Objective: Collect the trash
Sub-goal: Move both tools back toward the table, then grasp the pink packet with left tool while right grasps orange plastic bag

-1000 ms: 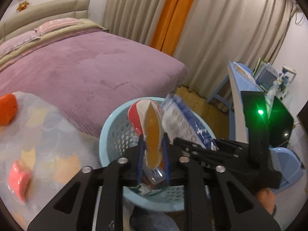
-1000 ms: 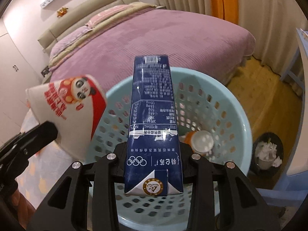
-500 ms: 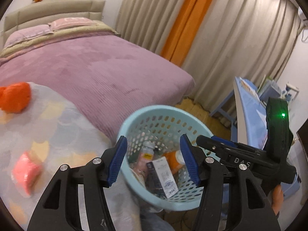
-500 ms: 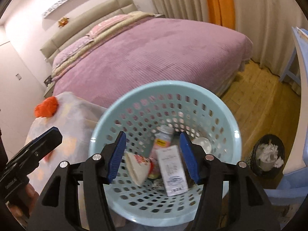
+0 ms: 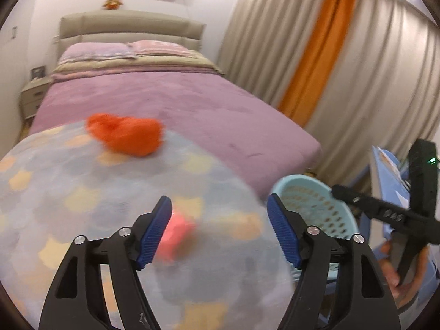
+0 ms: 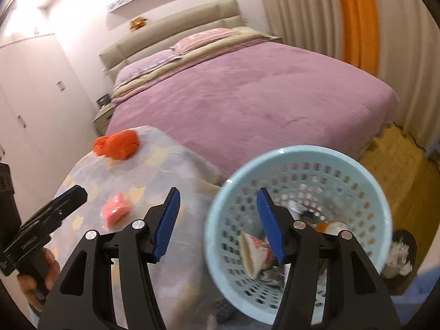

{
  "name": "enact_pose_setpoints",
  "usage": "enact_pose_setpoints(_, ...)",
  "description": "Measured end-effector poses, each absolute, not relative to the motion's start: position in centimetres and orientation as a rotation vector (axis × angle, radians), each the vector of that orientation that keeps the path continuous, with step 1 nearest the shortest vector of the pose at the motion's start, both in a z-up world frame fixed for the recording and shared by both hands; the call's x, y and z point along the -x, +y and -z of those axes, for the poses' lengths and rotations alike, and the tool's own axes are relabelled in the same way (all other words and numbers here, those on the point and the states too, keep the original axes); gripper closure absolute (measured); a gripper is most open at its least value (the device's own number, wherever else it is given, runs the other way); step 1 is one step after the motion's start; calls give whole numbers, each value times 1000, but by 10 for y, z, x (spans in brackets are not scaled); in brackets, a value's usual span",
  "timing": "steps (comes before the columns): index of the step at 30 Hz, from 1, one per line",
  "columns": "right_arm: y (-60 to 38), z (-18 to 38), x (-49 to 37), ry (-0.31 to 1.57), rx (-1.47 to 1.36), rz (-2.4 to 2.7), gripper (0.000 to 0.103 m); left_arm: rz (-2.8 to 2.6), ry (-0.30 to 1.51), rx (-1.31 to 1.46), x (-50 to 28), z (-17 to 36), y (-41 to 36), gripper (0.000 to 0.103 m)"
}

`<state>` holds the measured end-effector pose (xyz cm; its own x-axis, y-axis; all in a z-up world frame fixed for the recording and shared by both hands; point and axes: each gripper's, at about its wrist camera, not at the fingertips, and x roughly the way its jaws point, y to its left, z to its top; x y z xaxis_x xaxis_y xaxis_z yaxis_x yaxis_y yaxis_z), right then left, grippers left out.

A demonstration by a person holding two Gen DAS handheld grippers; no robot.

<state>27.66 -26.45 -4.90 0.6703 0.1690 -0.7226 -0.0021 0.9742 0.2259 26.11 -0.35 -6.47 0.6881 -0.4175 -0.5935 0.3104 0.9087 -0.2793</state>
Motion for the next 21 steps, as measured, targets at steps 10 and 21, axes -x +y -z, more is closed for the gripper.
enact_pose_setpoints(10,-187,59,-309,878,-110,-201,48,422,804,105,-276,101,32,26)
enact_pose_setpoints(21,-139,61,-348,822,-24,-280,48,419,854,16,-296,128,14,42)
